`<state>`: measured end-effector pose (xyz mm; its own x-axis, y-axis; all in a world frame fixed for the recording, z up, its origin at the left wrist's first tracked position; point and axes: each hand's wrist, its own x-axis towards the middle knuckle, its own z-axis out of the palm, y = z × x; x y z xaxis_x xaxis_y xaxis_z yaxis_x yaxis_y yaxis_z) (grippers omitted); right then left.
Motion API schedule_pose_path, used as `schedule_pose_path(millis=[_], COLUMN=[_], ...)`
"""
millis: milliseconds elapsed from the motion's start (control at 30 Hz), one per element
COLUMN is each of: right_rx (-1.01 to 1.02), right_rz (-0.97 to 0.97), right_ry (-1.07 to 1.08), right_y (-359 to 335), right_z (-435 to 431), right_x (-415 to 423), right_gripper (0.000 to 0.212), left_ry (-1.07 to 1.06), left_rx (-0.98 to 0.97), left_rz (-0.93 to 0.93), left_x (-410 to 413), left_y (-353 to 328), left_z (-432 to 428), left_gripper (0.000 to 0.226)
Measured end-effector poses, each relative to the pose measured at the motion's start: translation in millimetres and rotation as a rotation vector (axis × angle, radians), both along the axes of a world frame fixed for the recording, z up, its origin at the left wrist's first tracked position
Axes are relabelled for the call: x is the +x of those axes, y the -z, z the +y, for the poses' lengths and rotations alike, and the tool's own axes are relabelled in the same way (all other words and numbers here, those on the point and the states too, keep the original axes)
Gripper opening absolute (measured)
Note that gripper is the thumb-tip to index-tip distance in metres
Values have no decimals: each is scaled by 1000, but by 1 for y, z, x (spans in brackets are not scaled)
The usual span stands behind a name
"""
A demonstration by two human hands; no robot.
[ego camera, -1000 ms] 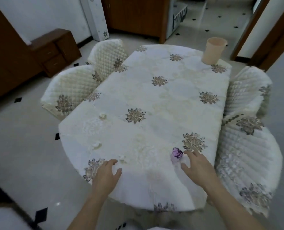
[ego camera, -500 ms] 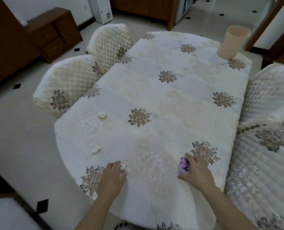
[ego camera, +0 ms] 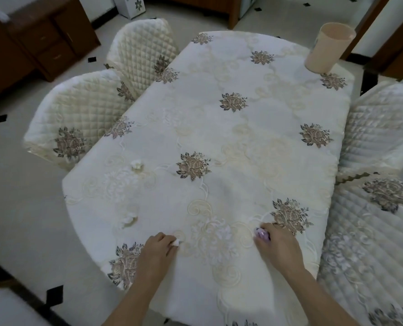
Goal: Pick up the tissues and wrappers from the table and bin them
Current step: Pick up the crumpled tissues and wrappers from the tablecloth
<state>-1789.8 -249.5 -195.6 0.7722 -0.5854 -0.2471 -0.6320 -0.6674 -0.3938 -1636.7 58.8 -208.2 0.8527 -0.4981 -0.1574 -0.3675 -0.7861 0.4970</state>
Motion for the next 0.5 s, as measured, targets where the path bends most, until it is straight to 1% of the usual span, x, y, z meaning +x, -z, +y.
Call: schedule_pose_path(millis=[100, 233, 367, 500], right_rx=[72, 191, 357, 464], right_rz=[-1, -75, -211, -390], right_ry=[111, 226, 284, 300], right_y=[3, -10, -27, -61], right_z=[1, 6, 8, 18], right_x=[-1, -1, 6, 19], right_gripper=[22, 10, 6, 13], left_ry=[-41, -151, -231, -224], left_rx=[-30, -139, -292, -409], left_rz=[30, 160, 245, 213], left_x=[0, -1, -3, -4], left_y=[-3, -22, -46, -74], left_z=[-3, -16, -37, -61], left_gripper=[5, 4, 10, 7])
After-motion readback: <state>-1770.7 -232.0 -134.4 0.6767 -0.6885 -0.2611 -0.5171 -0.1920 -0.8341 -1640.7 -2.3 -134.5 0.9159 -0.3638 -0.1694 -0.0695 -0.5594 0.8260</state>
